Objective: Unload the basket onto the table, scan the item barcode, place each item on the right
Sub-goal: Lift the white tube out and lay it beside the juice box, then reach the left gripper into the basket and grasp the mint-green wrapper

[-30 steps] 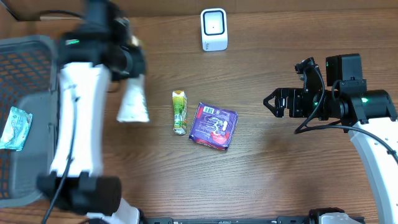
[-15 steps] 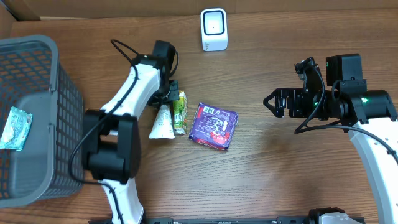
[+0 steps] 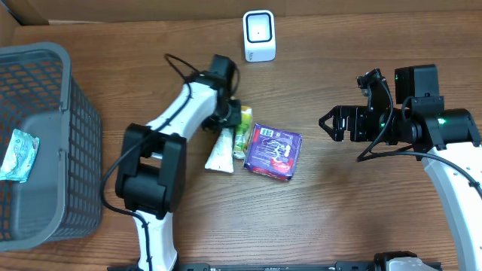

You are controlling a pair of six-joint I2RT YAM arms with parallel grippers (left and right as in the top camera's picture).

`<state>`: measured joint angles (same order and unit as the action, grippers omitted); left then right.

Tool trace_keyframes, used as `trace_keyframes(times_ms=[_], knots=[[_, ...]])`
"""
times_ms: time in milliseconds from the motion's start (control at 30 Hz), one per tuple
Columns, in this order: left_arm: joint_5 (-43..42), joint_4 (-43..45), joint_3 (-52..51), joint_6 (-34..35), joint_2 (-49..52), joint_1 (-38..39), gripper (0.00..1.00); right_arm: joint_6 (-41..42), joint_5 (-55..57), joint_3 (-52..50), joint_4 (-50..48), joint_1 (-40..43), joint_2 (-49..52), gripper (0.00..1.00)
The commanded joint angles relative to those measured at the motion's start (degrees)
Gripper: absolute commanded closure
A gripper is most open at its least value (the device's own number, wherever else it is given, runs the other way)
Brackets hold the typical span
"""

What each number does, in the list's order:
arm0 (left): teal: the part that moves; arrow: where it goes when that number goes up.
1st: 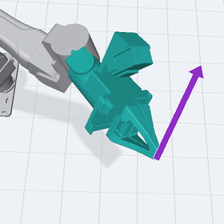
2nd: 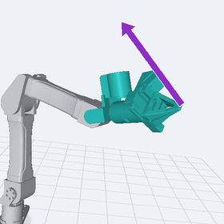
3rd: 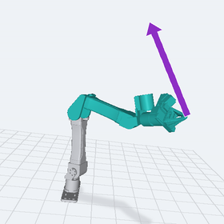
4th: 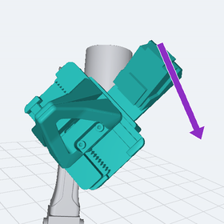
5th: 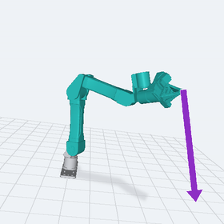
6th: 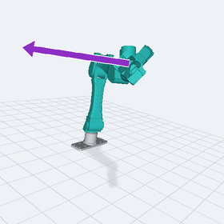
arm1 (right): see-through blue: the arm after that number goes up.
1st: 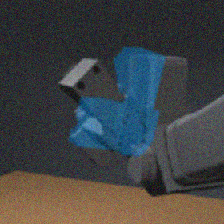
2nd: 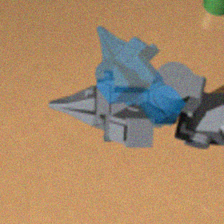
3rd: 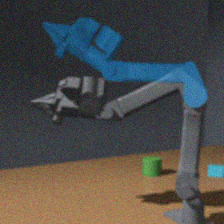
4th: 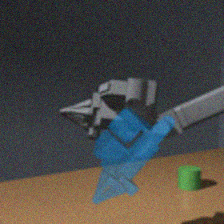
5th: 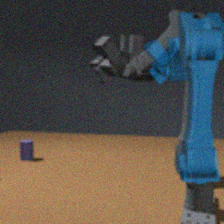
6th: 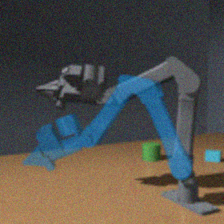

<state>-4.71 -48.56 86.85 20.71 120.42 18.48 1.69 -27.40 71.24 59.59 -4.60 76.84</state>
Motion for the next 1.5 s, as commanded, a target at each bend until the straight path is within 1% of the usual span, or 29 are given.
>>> trace_keyframes(times_ms=[0, 67, 200, 333, 400, 500, 600, 667, 800, 900, 967, 1100, 1167, 1233, 1300, 1400, 1467], knots=[[-2.38, -1.97, 2.71, 0.74, 1.62, 0.17, 0.3, -0.2, 0.37, 1.36, -0.5, -0.22, -0.2, 0.0], [-2.01, -4.85, 5.29, 0.7, 1.6, 0.07, 0.0, -0.2, 0.35, 1.36, -0.83, -0.22, -0.2, 0.0], [1.73, -12.98, 14.95, 0.0, 1.6, -0.13, 0.0, -0.2, 0.35, 1.36, -1.09, -0.22, -0.2, 0.0], [7.48, -24.04, 30.56, -2.86, 1.36, -0.66, 0.0, -0.2, 0.35, 1.36, -0.48, -0.22, -0.2, 0.0], [9.38, -30.64, 40.76, -4.07, 1.33, -1.6, 0.0, -0.2, 0.35, 1.36, -0.13, -0.22, -0.2, 0.0], [10.16, -39.74, 56.37, -5.46, 1.33, -4.39, 0.0, -0.2, 0.35, 1.36, -0.09, -0.22, -0.2, 0.0], [10.32, -47.58, 69.51, -5.95, 1.31, -8.33, 0.0, -0.2, 0.35, 1.36, -0.11, -0.22, -0.2, 0.0], [7.91, -48.26, 75.03, -9.16, 0.39, -11.65, 0.0, -0.2, 0.35, 1.36, -0.11, -0.22, -0.2, 0.0], [5.09, -48.26, 75.95, -9.05, -4.55, -18.47, 0.0, -0.2, 0.35, 1.36, -0.09, -0.22, -0.2, 0.0], [4.44, -48.26, 72.35, -9.46, -9.03, -23.37, 0.0, -0.2, 0.35, 1.36, -0.09, -0.22, -0.2, 0.0], [5.73, -48.26, 67.78, -9.57, -12.41, -26.82, 0.0, -0.2, 0.35, 1.36, -0.09, -0.22, -0.2, 0.0], [8.15, -48.26, 54.64, -7.5, -18.58, -35.76, 0.0, -0.2, 0.35, 1.36, -0.59, -0.22, -0.2, 0.0], [8.33, -47.98, 48.76, -6.97, -20.26, -40.54, 0.0, -0.2, 0.35, 1.36, -0.76, -0.22, -0.2, 0.0], [8.28, -47.04, 44.96, -7.02, -20.9, -45.03, 0.0, -0.2, 0.35, 1.36, -0.76, -0.22, -0.2, 0.0], [6.51, -46.12, 43.69, -7.78, -21.11, -48.78, 0.01, -0.2, 0.33, 1.36, -0.72, -0.22, -0.2, 0.0], [0.68, -43.82, 43.69, -9.51, -21.84, -53.4, 0.0, -0.2, 0.33, 1.36, -0.68, -0.22, -0.2, 0.0], [-1.18, -42.51, 43.69, -9.79, -22.32, -55.98, 0.0, -0.2, 0.33, 1.36, -0.5, -0.22, -0.2, 0.0]])
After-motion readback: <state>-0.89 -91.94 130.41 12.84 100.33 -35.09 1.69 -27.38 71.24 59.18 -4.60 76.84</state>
